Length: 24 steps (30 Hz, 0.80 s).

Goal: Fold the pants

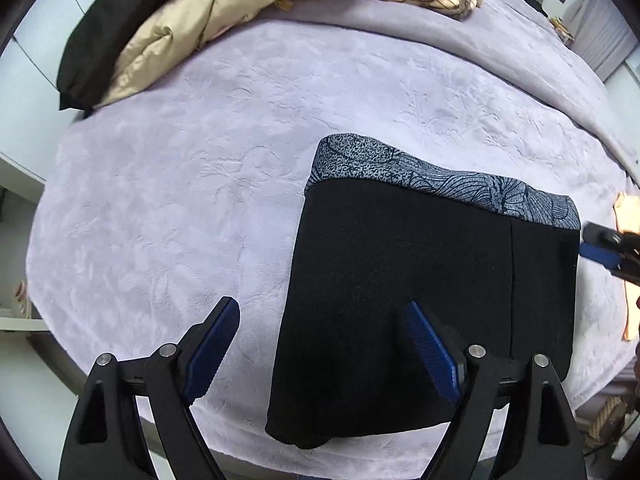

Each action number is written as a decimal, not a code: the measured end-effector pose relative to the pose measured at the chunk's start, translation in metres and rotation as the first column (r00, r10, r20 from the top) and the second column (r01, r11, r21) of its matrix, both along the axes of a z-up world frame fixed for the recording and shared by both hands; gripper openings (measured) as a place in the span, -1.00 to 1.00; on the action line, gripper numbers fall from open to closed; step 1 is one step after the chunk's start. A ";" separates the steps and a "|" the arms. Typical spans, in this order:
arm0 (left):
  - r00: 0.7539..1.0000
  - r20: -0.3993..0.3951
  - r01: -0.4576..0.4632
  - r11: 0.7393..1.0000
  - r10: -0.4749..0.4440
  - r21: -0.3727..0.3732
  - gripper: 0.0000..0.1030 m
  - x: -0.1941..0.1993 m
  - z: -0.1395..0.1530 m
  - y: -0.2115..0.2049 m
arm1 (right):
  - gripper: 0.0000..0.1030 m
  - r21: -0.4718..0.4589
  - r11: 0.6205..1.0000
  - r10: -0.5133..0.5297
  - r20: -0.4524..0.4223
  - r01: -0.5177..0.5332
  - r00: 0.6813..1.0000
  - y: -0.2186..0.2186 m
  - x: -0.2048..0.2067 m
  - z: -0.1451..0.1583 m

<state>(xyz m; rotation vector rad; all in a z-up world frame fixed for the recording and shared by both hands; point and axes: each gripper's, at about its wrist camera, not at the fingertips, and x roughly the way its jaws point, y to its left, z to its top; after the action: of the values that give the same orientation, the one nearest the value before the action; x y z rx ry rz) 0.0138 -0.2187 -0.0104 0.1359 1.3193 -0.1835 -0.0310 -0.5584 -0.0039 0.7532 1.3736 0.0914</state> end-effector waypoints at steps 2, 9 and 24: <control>1.000 0.001 0.000 1.000 0.000 0.007 0.69 -0.005 0.002 -0.009 | -0.79 0.020 1.000 0.017 -0.001 -0.017 1.000 0.005 0.016 -0.009; 1.000 -0.007 -0.009 0.998 0.009 0.055 1.00 -0.037 0.008 0.005 | -0.80 -0.101 0.993 0.049 -0.072 -0.056 0.996 0.002 -0.004 -0.021; 0.999 -0.007 0.032 0.997 -0.032 0.067 1.00 -0.057 0.022 -0.015 | 0.20 -0.342 0.917 0.177 -0.114 -0.206 0.978 0.052 -0.059 0.040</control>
<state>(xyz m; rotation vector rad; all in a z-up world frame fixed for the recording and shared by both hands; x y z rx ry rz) -0.0431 -0.2339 0.0114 0.2134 1.3299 -0.1668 -0.0899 -0.5066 0.0356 0.3233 1.4883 -0.0325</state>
